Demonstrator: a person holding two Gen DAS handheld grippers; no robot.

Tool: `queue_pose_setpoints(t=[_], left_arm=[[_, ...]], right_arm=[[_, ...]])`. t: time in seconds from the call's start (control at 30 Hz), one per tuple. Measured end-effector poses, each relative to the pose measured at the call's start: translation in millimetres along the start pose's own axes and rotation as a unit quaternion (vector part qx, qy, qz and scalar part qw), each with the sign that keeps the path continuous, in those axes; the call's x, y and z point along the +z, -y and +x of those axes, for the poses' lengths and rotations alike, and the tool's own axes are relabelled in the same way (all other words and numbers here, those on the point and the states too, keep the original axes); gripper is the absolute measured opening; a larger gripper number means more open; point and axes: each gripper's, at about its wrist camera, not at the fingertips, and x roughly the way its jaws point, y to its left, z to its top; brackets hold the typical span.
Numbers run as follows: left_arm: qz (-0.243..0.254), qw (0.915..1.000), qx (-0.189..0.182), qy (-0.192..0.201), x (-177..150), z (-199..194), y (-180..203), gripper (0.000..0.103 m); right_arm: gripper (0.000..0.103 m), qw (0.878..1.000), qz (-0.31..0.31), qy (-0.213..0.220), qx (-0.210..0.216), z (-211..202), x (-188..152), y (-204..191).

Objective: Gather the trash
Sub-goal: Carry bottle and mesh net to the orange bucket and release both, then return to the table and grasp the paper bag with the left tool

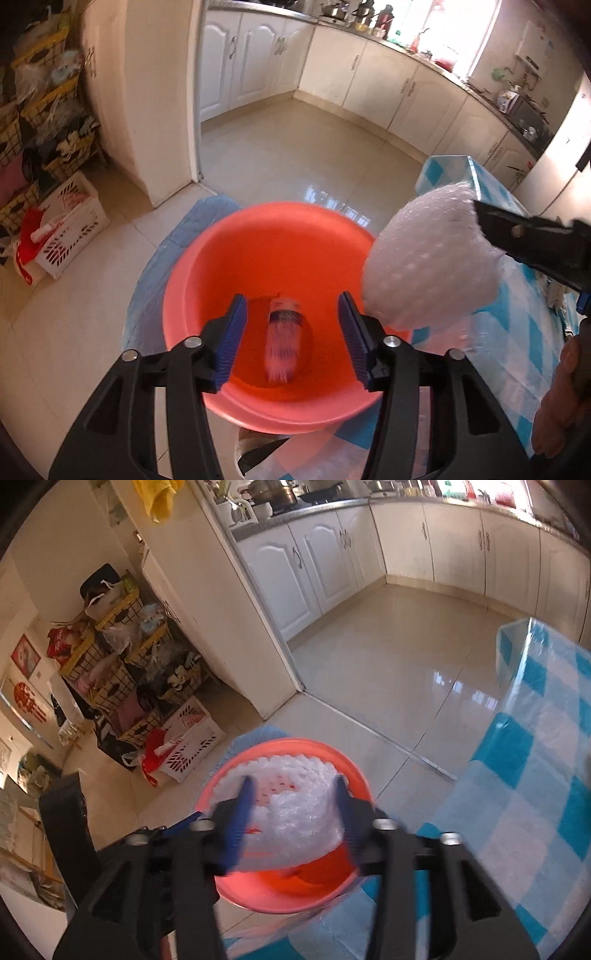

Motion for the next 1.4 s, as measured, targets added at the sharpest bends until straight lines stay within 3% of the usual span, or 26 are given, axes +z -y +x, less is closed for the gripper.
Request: queue_pose_setpoints(t=[0.07, 0.1, 0.3, 0.47, 0.63, 0.8, 1.03, 1.2, 1.3, 1.4], left_arm=[[-0.005, 1.0000, 0.004, 0.005, -1, 1, -7, 0.068], [-0.007, 0.9999, 0.004, 0.008, -1, 0, -9, 0.071], [-0.018, 0.9991, 0.006, 0.037, 0, -16, -13, 0.082], [-0.025, 0.9979, 0.014, 0.058, 1, -36, -15, 0.083], [-0.023, 0.9968, 0.017, 0.074, 0, -55, -15, 0.083], [-0.003, 0.9956, 0.009, 0.093, -2, -72, 0, 0.087], [0.047, 0.9923, -0.036, 0.109, -9, -96, 48, 0.096], [0.080, 0.9888, -0.087, 0.091, -16, -106, 93, 0.098], [0.092, 0.9865, -0.111, 0.078, -19, -108, 116, 0.098], [0.101, 0.9824, -0.143, 0.066, -22, -110, 149, 0.098]], right_arm=[[0.077, 1.000, 0.013, 0.001, 0.006, 1, 0, 4], [0.078, 1.000, 0.017, 0.002, 0.002, 1, -1, 6], [0.084, 0.999, 0.038, 0.028, 0.002, -21, -1, 19], [0.084, 0.999, 0.025, 0.025, -0.017, -21, -4, 12], [0.084, 0.998, 0.043, 0.045, -0.010, -41, -9, 16], [0.089, 0.992, 0.053, 0.105, -0.054, -97, -28, 34], [0.092, 0.977, 0.108, 0.159, -0.088, -161, -67, 79], [0.092, 0.963, 0.129, 0.201, -0.126, -206, -87, 118], [0.092, 0.955, 0.159, 0.218, -0.125, -230, -92, 145], [0.092, 0.939, 0.192, 0.243, -0.150, -261, -109, 182]])
